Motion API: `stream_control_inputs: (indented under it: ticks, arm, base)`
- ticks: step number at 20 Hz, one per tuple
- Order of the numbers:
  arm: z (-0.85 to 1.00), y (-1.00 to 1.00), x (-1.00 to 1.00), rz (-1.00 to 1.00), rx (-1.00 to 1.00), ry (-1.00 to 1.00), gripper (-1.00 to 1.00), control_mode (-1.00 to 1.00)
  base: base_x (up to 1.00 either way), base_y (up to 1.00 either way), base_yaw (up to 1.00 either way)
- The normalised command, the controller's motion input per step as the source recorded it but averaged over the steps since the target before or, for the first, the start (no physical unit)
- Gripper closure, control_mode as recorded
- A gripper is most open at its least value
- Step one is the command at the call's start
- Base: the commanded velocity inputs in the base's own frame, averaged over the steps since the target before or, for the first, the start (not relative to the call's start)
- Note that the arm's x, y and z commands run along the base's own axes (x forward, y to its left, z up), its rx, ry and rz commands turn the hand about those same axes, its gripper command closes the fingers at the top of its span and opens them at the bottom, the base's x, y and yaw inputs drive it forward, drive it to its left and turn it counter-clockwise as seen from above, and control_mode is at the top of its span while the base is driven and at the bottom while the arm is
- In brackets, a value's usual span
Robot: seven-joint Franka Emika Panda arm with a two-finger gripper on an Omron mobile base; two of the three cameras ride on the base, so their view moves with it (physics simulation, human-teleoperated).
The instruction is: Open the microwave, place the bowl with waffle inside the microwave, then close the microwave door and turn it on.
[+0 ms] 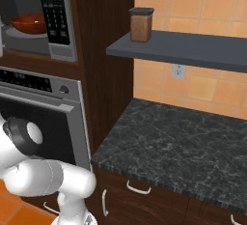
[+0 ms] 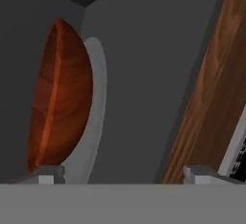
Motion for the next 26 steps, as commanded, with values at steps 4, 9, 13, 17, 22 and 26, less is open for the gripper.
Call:
stream_control_inputs:
  ticks: [4, 9, 13, 17, 22, 26]
  arm:
    - [-0.37, -0.33, -0.33, 0.02, -0.3, -0.11, -1.0, -1.0]
    - [-0.37, -0.12, -0.73, -0.01, -0.32, -0.18, -1.0, -1.0]
    - [-0.26, 0.0, -0.31, -0.05, -0.29, -0.12, -1.0, -1.0]
    - [-0.05, 0.13, -0.39, -0.02, -0.26, -0.21, -1.0, -1.0]
    - [0.0, 0.42, -0.58, -0.01, -0.21, -0.25, -1.0, -1.0]
    - [-0.03, 0.5, -0.72, 0.02, -0.12, -0.15, -1.0, -1.0]
  base:
    - [0.0, 0.0, 0.0]
    - [0.0, 0.0, 0.0]
    - [0.0, 0.0, 0.0]
    - [0.0, 0.0, 0.0]
    - [0.0, 0.0, 0.0]
    - [0.0, 0.0, 0.0]
